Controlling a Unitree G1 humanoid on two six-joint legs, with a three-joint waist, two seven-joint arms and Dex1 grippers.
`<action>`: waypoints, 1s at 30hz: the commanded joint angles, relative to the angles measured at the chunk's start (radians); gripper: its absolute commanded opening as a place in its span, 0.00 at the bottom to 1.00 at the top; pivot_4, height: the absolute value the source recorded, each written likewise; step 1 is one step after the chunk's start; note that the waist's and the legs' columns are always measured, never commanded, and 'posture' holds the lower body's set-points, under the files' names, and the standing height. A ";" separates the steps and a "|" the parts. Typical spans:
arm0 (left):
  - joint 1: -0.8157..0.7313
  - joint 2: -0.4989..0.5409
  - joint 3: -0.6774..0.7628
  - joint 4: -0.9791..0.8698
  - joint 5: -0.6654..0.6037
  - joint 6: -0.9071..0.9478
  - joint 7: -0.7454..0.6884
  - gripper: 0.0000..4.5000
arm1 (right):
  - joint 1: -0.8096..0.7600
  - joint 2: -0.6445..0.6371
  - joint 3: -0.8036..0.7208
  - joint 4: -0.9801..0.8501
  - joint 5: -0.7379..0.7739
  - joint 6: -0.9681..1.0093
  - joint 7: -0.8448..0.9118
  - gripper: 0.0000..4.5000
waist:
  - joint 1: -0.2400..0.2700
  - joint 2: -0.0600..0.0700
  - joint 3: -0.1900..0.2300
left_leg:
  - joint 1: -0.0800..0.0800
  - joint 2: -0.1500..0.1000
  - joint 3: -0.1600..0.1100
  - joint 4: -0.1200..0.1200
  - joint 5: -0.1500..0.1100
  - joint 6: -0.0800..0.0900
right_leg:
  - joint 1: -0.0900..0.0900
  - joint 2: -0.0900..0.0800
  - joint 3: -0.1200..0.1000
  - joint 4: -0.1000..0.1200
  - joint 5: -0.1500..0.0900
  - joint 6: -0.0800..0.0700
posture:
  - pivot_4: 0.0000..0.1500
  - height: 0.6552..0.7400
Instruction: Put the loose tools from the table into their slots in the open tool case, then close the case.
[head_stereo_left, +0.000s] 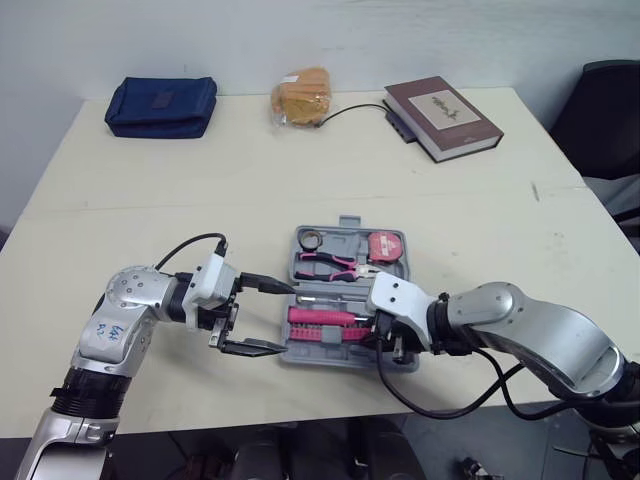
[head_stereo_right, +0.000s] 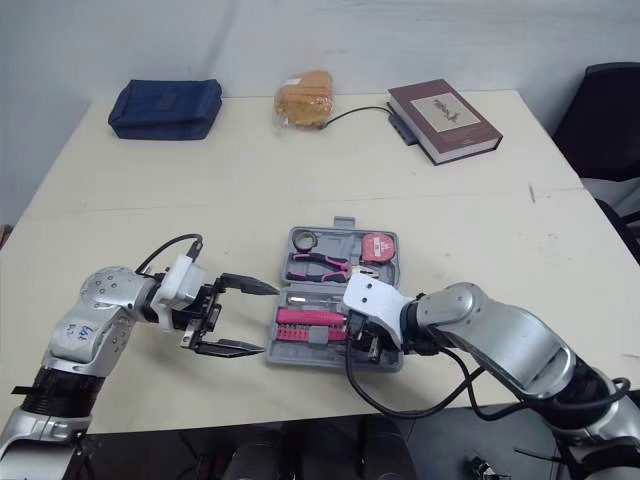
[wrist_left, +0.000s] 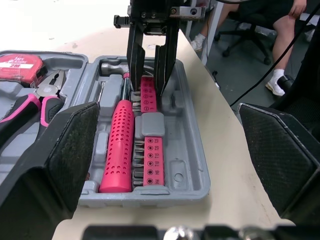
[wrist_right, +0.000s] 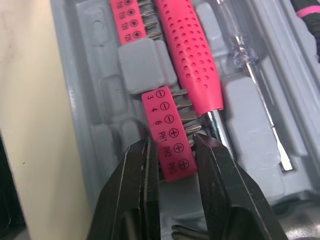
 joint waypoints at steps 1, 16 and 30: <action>-0.003 0.001 0.001 -0.034 -0.002 -0.003 0.004 1.00 | -0.023 0.002 0.015 -0.013 -0.006 0.021 0.007 0.16 | -0.001 0.000 0.000 | 0.000 0.000 0.000 0.000 0.000 0.000 | 0.000 0.000 0.000 0.000 0.000 0.000 | 1.00 1.00; -0.005 -0.010 -0.005 -0.022 0.005 -0.013 0.011 1.00 | -0.071 0.014 -0.002 -0.031 0.036 0.070 0.047 0.27 | -0.001 0.000 0.000 | 0.000 0.000 0.000 0.000 0.000 0.000 | 0.000 0.000 0.000 0.000 0.000 0.000 | 1.00 1.00; 0.007 -0.010 0.001 -0.006 0.009 -0.034 0.011 1.00 | 0.280 -0.083 -0.429 -0.102 0.104 -0.344 0.217 0.51 | 0.005 -0.001 0.000 | 0.000 -0.002 0.001 0.000 -0.001 0.000 | 0.001 0.001 0.000 -0.001 0.000 0.001 | 1.00 1.00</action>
